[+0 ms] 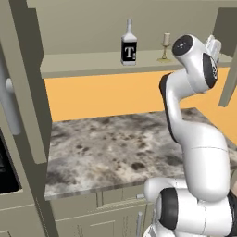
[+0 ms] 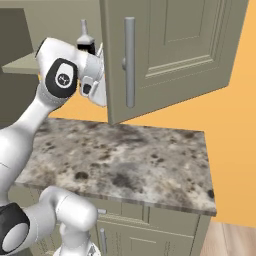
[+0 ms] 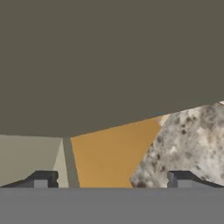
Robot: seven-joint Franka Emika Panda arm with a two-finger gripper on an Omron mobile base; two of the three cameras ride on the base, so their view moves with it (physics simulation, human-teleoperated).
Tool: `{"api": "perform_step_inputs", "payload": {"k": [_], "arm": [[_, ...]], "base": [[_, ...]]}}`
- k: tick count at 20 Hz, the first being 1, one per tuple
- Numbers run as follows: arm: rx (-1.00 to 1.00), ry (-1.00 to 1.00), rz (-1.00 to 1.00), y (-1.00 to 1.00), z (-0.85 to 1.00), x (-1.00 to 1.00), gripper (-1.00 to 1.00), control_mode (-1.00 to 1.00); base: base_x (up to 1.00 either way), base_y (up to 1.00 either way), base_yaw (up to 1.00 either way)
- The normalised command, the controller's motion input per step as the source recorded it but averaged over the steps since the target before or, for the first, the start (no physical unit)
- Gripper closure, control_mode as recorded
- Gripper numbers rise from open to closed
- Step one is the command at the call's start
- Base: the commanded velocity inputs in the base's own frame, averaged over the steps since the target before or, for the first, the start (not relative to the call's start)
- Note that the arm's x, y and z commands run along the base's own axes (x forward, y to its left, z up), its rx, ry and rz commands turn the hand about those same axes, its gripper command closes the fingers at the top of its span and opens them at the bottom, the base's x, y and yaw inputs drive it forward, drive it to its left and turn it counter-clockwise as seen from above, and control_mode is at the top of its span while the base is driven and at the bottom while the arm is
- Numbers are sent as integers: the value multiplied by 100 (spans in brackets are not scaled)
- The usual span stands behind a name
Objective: Get the candle and the liquor from the cabinet and move them to the dining counter.
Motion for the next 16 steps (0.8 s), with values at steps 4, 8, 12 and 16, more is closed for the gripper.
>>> {"api": "perform_step_inputs", "payload": {"k": [4,8,12,16], "arm": [[5,-8,-18,-35,0,-21,-100,-100],[4,-7,-26,-44,0,-38,-100,-100],[6,-4,-25,-47,0,-39,-100,-100],[6,-5,-19,-55,0,-40,-100,-100]], "base": [[0,0,0],[0,0,0],[0,0,0],[0,0,0]]}}
